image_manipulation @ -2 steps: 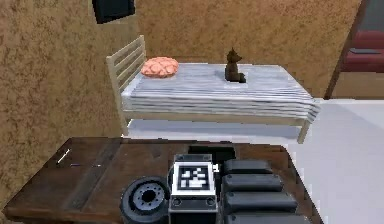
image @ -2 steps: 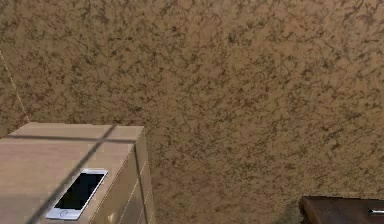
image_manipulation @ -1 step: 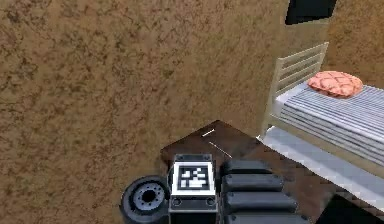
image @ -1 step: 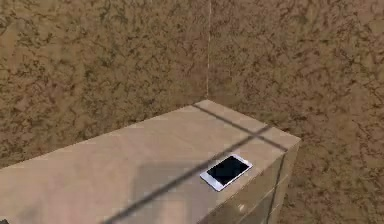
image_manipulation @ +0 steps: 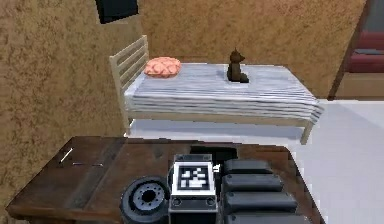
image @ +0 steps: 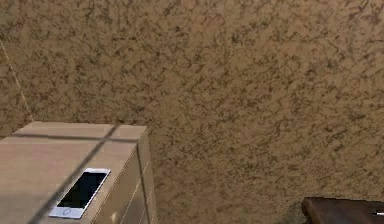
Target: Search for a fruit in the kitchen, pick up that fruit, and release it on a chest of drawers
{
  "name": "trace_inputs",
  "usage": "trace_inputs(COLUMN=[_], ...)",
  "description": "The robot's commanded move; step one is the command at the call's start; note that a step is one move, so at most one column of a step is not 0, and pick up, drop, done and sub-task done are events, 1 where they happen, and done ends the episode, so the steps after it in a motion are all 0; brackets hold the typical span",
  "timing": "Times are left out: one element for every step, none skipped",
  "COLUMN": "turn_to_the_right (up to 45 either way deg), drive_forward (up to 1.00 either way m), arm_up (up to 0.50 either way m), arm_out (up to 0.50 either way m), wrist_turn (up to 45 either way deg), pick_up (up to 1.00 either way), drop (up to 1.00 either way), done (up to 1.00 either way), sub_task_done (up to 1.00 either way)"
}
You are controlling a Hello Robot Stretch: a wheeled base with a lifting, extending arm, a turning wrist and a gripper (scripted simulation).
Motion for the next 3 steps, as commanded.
trace_inputs(turn_to_the_right=[45.0, 30.0, -45.0], drive_forward=[0.0, 0.0, 0.0], arm_up=[0.0, 0.0, 0.0], arm_out=[0.0, 0.0, 0.0], wrist_turn=[0.0, 0.0, 0.0], pick_up=[0.0, 0.0, 0.0], drop=[0.0, 0.0, 0.0], done=[0.0, 0.0, 0.0], sub_task_done=[0.0, 0.0, 0.0])
